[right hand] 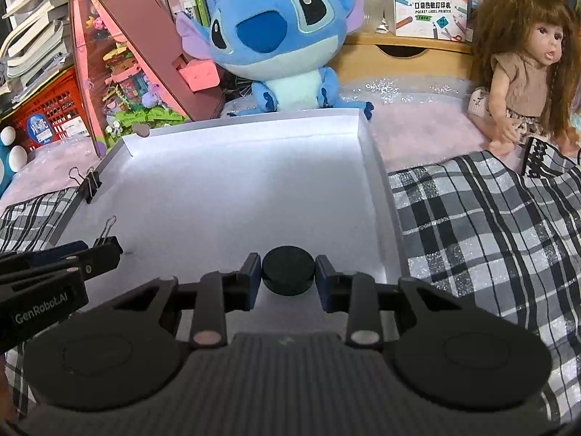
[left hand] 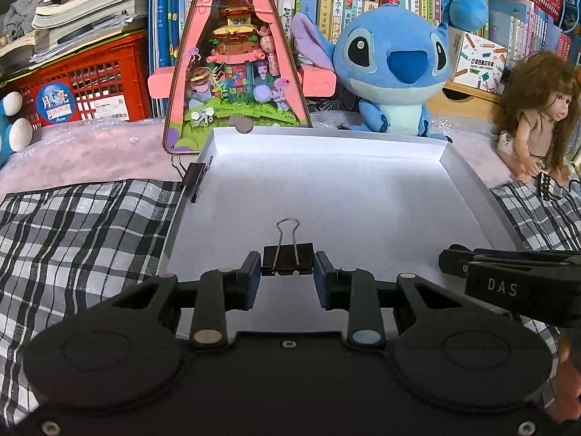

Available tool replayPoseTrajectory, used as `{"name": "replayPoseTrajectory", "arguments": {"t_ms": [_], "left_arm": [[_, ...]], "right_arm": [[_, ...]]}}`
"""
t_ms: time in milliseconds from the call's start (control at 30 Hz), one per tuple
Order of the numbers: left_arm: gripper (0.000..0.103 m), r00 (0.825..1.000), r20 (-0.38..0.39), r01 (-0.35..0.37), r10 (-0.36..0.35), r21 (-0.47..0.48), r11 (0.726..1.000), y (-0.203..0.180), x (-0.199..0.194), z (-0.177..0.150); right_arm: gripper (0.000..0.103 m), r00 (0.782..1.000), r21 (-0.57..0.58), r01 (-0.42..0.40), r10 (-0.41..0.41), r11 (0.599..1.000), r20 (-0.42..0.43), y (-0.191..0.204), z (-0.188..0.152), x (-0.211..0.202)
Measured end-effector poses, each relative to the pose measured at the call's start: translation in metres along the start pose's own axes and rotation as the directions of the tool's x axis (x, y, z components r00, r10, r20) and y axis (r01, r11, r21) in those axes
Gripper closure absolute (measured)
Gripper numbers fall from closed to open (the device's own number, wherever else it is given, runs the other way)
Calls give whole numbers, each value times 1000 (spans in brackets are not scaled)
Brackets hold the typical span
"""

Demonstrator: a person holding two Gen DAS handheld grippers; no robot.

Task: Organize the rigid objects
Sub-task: 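Carry the binder clip and puck into the white box with both tools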

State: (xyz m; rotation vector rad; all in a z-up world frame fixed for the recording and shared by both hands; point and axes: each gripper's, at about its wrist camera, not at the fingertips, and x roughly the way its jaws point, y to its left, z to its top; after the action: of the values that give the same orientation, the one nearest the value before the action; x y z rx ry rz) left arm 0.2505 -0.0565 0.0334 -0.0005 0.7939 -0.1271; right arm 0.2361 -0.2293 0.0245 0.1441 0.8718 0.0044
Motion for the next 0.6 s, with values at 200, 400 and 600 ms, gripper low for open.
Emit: {"name": "replayPoseTrajectory", "arguments": {"t_ms": [200,400,600], "left_arm": [[74,1000,-19,-3,3,-15,1000,4,8,-5],[74,999,-33,-8,7,-29,1000,9,15,-10],[74,1000,-30,-10,9,-29,1000,9,15,-10]], "right_arm": [[65,1000,-4,6,-6,1000,-10,1,-2,4],[65,1000,-13,7,-7,1000,-9,1,-2,5],[62,1000,-22,8,-8,1000,-6,1,-3,6]]}}
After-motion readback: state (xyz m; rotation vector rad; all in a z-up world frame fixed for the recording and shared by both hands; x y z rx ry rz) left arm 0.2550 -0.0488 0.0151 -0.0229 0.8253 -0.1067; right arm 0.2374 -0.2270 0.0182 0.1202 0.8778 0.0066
